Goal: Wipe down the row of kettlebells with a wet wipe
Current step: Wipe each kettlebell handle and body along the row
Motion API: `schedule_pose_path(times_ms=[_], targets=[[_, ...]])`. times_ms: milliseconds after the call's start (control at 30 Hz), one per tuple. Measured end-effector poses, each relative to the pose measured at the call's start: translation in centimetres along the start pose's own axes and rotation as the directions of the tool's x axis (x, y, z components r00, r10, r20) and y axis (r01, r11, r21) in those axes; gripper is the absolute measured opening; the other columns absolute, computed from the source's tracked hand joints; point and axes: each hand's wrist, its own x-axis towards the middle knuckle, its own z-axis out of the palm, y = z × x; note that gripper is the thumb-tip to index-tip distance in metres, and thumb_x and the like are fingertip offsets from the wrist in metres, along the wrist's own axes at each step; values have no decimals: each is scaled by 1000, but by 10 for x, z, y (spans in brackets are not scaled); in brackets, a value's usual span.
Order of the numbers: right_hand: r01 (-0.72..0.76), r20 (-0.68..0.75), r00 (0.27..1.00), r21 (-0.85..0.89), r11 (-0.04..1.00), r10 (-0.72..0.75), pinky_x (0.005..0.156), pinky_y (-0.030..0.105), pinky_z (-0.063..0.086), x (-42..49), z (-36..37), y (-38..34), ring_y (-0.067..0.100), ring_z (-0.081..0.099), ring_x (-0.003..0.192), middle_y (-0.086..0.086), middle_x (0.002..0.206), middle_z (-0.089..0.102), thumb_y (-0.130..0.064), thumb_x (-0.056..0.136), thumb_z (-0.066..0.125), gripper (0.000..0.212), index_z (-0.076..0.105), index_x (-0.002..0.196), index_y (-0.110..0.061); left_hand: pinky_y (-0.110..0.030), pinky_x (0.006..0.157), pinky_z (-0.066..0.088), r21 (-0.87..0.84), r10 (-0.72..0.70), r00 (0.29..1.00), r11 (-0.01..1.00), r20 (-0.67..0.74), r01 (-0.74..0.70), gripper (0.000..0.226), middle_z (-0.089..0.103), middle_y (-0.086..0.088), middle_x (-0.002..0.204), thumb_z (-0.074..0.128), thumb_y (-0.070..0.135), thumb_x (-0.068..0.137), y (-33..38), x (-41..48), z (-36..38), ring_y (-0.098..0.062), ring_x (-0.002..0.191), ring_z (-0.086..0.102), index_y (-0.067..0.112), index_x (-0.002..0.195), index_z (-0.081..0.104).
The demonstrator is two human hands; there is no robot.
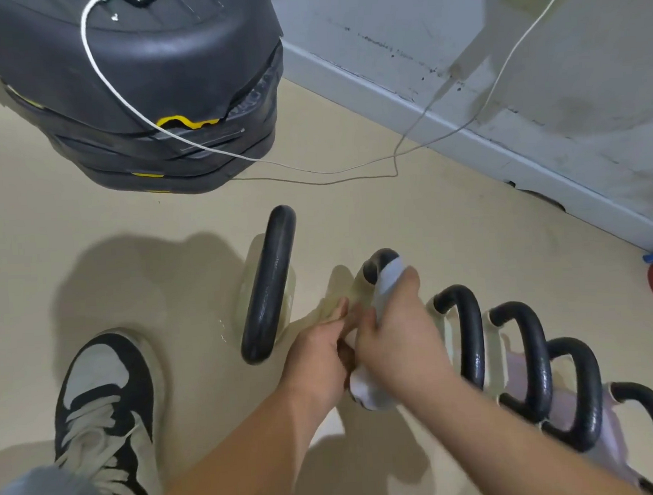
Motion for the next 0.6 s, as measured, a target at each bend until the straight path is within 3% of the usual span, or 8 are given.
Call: schedule_pose_path(times_ms=[133,233,300,400,467,500,567,600], targets=[[-14,202,975,-351,936,90,85,29,45,85,-27,-40,30,62,122,8,136,61,-17,96,54,46,52,141,-13,-14,117,28,275,71,996,960,-62,-51,35,43,26,152,49,-3,99,-17,13,-8,9,139,41,12,121,72],[190,406,894,-725,662,190,105,34,47,126,-8,-53,28,59,119,3,122,61,-39,100,55,41,62,133,-15,-30,118,38,113,99,993,988,62,-106,34,64,14,139,63,9,99,-14,6,-6,-5,130,59,21,130,70],[209,390,905,-754,623,169,92,36,48,142,2,-54,30,60,112,3,102,58,-45,100,56,44,62,130,-14,-37,112,44,-108,20,998,994,57,-14,39,75,2,124,75,22,92,-8,1,-3,-16,118,69,30,130,70],[190,333,937,-738,647,104,79,41,47,148,8,-51,32,56,96,3,89,51,-53,98,59,39,52,104,-15,-34,107,47,95,110,993,989,35,-113,38,75,3,123,76,21,90,-11,5,-4,-14,115,70,32,127,72],[168,319,937,-766,621,140,79,41,47,147,7,-53,32,56,89,5,86,51,-54,94,62,43,50,100,-13,-25,110,43,469,265,959,838,98,-279,39,64,13,139,67,13,97,-15,8,-9,-3,126,60,32,131,69],[138,293,947,-745,652,135,75,39,46,144,5,-52,29,57,81,5,84,52,-49,93,63,40,53,98,-11,-17,114,36,679,327,937,661,122,-319,43,53,20,147,59,6,100,-17,5,-9,4,133,50,30,135,67],[45,215,971,-604,796,109,64,32,43,129,-9,-45,24,55,69,3,81,56,-32,92,61,20,62,97,-13,-1,112,20,806,367,919,495,144,-324,45,38,27,153,48,-1,101,-17,-1,-11,9,143,34,24,130,70],[-14,164,981,-468,884,103,60,29,41,117,-15,-37,23,56,69,2,79,57,-24,92,58,9,62,94,-16,2,109,17,803,368,917,494,153,-333,40,35,28,153,47,0,101,-18,0,-13,10,144,31,23,121,74]])
